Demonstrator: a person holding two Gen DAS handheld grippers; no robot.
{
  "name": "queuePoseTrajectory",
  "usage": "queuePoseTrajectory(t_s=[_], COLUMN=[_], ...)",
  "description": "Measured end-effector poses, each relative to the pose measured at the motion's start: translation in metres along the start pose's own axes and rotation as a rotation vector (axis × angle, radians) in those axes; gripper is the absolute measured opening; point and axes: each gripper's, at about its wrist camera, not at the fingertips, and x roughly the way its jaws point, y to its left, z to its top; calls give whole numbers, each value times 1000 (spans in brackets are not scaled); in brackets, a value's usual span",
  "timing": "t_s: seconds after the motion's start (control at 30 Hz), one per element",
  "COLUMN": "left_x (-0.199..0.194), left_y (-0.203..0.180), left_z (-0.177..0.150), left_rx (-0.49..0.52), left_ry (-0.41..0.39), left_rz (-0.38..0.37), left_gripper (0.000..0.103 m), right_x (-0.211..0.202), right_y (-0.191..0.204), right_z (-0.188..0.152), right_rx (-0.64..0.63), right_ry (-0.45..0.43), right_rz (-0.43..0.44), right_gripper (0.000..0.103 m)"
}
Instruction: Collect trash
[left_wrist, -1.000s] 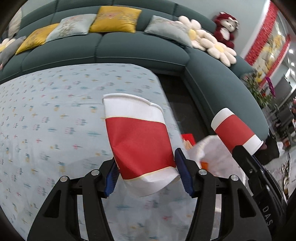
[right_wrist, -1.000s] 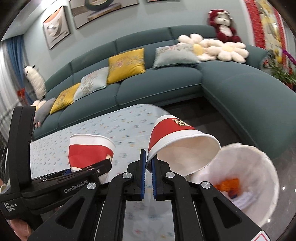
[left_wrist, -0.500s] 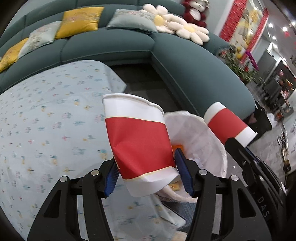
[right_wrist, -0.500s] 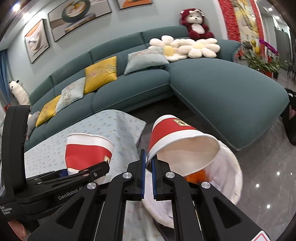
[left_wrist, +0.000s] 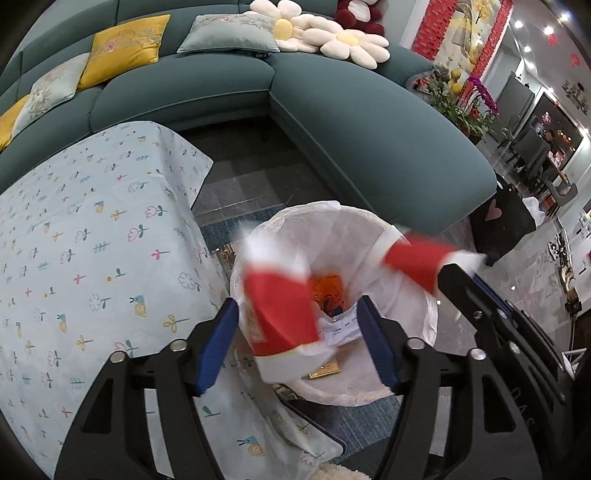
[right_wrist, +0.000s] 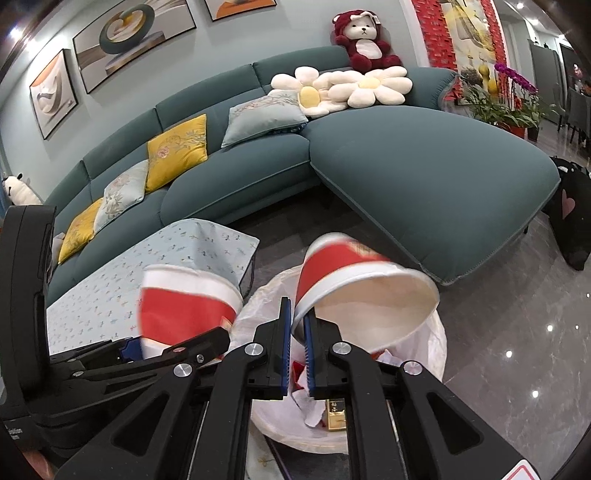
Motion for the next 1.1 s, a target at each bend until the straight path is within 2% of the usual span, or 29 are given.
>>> queuePoseTrajectory(t_s=[0.13,0.27,0.43,0.5,0.77,0.83,1.1], left_x=[1,-3,-10,-13,-29,-34,-43], left_y=[2,4,6,7,17,20,36], left_z=[0,-1,-2,-3,-13,-17,-35], left_rx=[-25,-32,-34,-33,-29,-27,-57], left_ry=[-4,-18,-34,-41,-70,-74,-73], left_rz=[2,15,34,44,88,99,155], left_gripper=[72,72,73,78,82,88,89], right_x=[0,-1,-4,-7,-27,-31,-47], right_y=[-5,-7,-6,-4,7,8,9], right_z=[1,0,-1,-2,-5,-7,-21], right_rx=[10,13,3,-12,-58,-66,-68], right_ry=[-1,-10,-10,-12,-24,-20,-5], right_rz=[-2,-9,-11,-20,-43,-48,-73], right_gripper=[14,27,29,31,50,55,69])
